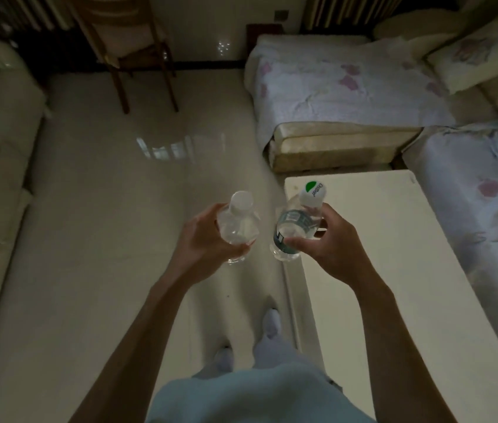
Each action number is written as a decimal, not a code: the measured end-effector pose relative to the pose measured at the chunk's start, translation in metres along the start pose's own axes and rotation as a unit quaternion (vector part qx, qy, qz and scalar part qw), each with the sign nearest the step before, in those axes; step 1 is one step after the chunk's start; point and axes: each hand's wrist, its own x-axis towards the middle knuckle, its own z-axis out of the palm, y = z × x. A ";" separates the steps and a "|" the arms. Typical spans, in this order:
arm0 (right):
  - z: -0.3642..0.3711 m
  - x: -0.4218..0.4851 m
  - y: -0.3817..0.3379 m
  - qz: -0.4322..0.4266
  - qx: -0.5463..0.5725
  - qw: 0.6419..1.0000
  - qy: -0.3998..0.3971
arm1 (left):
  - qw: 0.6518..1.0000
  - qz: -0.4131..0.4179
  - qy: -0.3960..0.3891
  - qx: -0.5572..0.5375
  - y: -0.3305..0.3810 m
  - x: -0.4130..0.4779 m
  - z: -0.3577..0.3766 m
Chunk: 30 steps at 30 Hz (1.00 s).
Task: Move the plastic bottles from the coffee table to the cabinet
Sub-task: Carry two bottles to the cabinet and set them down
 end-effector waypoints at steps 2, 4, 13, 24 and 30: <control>0.000 0.024 -0.004 -0.019 -0.008 0.999 -0.025 | 0.999 -0.014 0.031 0.004 0.002 0.006 -0.003; -0.001 0.046 -0.009 -0.041 -0.016 0.998 -0.051 | 0.997 -0.028 0.063 0.015 0.005 0.013 -0.005; -0.009 0.128 -0.020 -0.143 -0.024 0.981 -0.127 | 0.983 -0.068 0.167 0.040 0.028 0.035 -0.005; 0.032 0.179 -0.040 -0.222 -0.049 0.950 -0.212 | 0.965 -0.141 0.219 0.039 0.015 0.050 -0.015; 0.064 0.213 -0.066 -0.229 -0.054 0.944 -0.231 | 0.956 -0.165 0.242 0.028 -0.013 0.082 -0.046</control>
